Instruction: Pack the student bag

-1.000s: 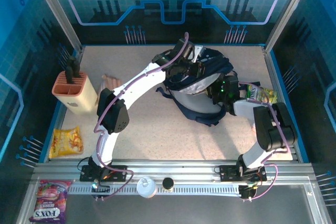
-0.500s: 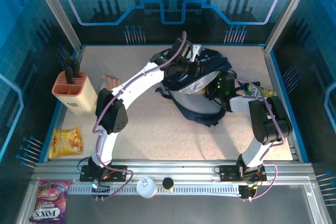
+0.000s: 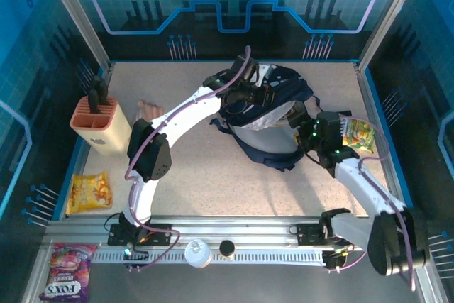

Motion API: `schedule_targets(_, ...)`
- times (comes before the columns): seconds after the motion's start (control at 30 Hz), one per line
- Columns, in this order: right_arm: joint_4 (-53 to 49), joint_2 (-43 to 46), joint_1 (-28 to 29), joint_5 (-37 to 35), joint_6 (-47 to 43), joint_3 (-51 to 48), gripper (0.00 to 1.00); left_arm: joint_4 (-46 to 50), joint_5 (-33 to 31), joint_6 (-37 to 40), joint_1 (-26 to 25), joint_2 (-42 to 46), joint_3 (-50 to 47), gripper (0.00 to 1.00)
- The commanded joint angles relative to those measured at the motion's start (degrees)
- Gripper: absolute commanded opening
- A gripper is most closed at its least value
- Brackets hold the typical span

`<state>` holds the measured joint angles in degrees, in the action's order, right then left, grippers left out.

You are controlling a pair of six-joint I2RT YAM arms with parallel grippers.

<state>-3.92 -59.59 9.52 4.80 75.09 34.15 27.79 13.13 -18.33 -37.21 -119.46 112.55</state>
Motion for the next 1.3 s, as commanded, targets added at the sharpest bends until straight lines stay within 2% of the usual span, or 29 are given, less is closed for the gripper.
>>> schedule_targets(0.0, -15.91, 6.79, -0.54, -10.76, -6.12, 0.27, 0.78, -3.20, 4.09, -2.52, 1.28, 2.98, -0.74, 0.01)
schedule_targets(0.17, -19.77, 15.32, -0.44, -14.87, -9.76, 2.85, 0.78, -3.87, 8.75, -6.00, 0.95, 1.87, -4.17, 0.13)
schedule_targets(0.4, -21.83, 12.54, 0.18, -13.96, -17.06, 10.53, 0.81, -4.44, 7.56, -8.46, 1.86, 5.89, -8.97, 0.64)
schedule_targets(0.53, -21.28, 8.35, 1.15, -11.35, -20.64, 13.47, 0.82, -7.12, 7.31, -11.76, 4.90, 10.69, -15.48, 0.75)
schedule_targets(0.8, -18.45, 0.26, 4.09, -5.89, -22.43, 15.32, 0.83, -14.68, 3.54, -21.66, 15.39, 18.33, -34.13, 0.77)
schedule_targets(0.93, -17.32, -2.19, 5.39, -4.81, -22.49, 15.61, 0.83, -19.42, 5.47, -27.34, 20.35, 17.66, -40.20, 0.76)
schedule_targets(1.27, -16.07, -6.74, 6.33, -1.42, -23.20, 15.33, 0.83, -21.81, 8.66, -29.31, 21.97, 9.33, -37.97, 0.71)
